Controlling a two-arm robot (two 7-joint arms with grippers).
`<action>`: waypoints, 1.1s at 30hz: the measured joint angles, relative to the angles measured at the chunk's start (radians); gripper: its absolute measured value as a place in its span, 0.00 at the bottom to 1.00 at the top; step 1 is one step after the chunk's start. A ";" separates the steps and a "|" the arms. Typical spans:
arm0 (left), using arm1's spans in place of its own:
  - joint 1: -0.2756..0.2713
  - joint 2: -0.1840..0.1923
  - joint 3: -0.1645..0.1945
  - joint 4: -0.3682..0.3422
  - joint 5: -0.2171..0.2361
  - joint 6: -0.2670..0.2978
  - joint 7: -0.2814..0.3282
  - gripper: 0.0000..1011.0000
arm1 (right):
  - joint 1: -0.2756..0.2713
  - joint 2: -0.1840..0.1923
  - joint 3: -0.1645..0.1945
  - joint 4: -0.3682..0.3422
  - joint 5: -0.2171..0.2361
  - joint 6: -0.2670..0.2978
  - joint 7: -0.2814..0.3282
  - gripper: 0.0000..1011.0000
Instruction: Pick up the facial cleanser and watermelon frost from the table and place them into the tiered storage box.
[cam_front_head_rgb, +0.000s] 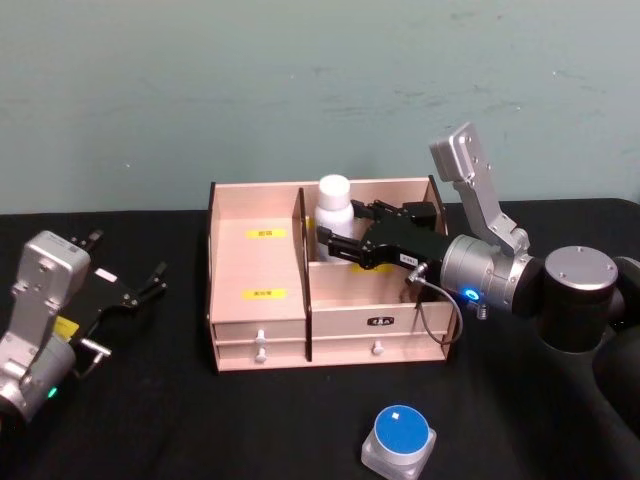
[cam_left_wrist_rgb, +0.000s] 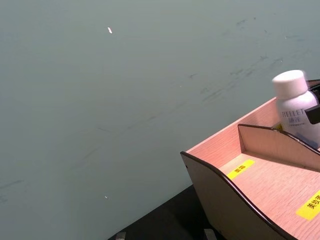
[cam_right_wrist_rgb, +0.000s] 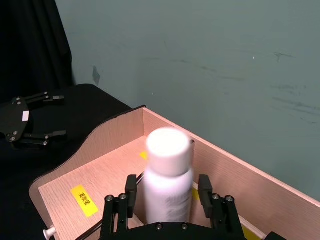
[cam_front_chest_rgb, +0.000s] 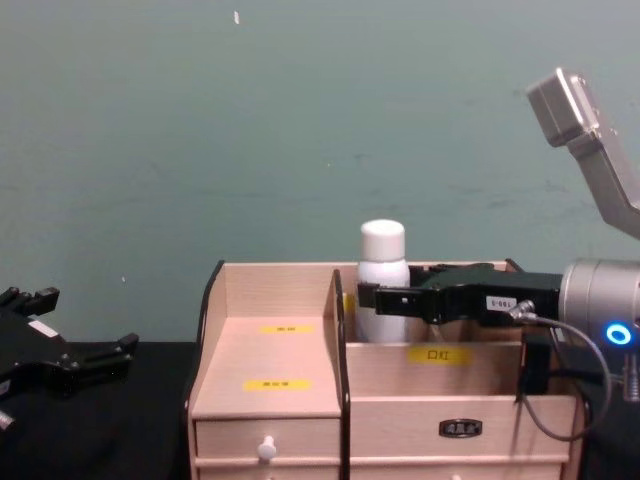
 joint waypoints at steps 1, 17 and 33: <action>0.000 0.000 0.000 0.000 0.000 0.000 0.000 1.00 | 0.000 0.000 0.000 0.000 0.000 0.000 0.000 0.77; 0.000 0.000 0.000 0.000 0.000 0.000 0.000 1.00 | -0.058 0.076 0.054 -0.231 0.023 -0.003 -0.026 0.99; 0.000 0.000 0.000 0.000 0.000 0.000 0.000 1.00 | -0.317 0.251 0.090 -0.594 0.110 0.006 -0.022 0.99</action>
